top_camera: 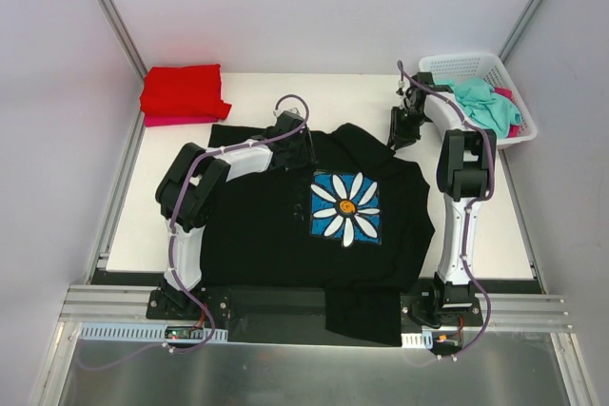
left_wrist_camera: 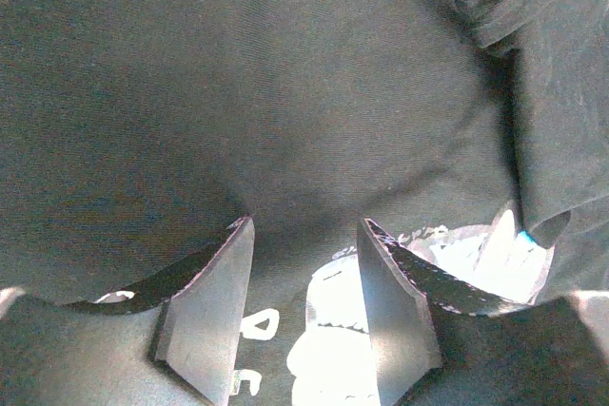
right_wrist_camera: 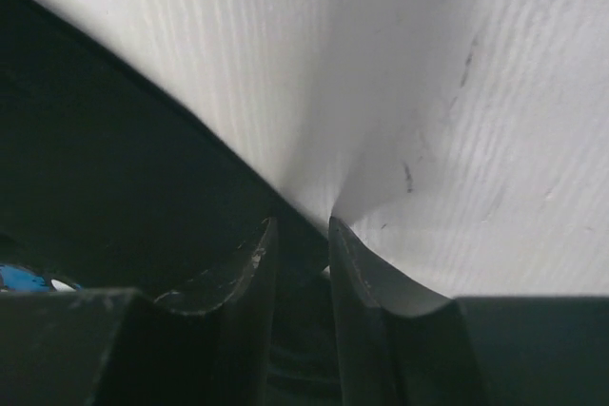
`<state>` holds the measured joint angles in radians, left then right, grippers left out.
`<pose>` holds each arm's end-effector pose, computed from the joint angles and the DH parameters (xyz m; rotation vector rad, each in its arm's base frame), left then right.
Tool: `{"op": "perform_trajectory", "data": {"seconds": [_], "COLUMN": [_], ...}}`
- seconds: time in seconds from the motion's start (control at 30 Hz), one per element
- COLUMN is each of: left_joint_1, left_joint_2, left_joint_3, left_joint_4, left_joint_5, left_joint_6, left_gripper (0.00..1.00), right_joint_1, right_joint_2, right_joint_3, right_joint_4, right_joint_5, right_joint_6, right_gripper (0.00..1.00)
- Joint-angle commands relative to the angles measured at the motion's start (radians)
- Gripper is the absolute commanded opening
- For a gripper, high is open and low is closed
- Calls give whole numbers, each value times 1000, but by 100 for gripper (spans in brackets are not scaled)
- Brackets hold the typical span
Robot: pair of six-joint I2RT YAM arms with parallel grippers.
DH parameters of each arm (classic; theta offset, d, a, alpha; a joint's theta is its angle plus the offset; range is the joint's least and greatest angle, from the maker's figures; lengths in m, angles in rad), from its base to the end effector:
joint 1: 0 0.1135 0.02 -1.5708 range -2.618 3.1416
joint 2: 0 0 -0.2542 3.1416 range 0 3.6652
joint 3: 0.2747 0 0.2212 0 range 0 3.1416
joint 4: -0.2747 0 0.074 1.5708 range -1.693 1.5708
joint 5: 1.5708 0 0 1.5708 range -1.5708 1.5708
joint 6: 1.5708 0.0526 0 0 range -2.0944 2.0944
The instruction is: Fold and stack the t-shirts
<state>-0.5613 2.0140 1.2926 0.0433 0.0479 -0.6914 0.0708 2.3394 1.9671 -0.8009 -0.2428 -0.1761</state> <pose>0.3602 -0.2294 0.1682 -0.1259 2.3474 -0.7050 0.4632 0.0455 0.1594 -0.4008 2.6883 0.3022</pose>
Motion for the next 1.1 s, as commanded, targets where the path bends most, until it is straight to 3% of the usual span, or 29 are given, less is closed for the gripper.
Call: {"op": "perform_trajectory", "data": {"seconds": [0.0,0.23,0.33,0.37,0.57,0.8,1.07], "left_joint_1": [11,11,11,11,11,9,9], "left_joint_2": [-43,-55,-58,-60,-57,-57,-58], "left_joint_3": [-36,-38,-41,-42,-41,-38,-35], "left_joint_4": [-79,-79,-77,-77,-77,-77,-82], "left_joint_5": [0,1,1,3,7,13,21], "left_joint_6": [9,1,0,0,-2,1,1], "left_gripper": [48,48,48,48,48,48,48], "right_joint_1": [30,41,46,46,53,38,-6], "right_joint_2": [-74,-114,-115,-109,-58,130,161], "right_joint_3": [-43,-114,-120,-110,-2,344,394], "right_joint_4": [-50,-41,-31,-29,-20,-86,22], "right_joint_5": [-24,-23,-12,-10,26,7,-38], "right_joint_6": [9,6,6,7,7,-26,6], "right_gripper": [32,29,4,1,1,1,1]}}
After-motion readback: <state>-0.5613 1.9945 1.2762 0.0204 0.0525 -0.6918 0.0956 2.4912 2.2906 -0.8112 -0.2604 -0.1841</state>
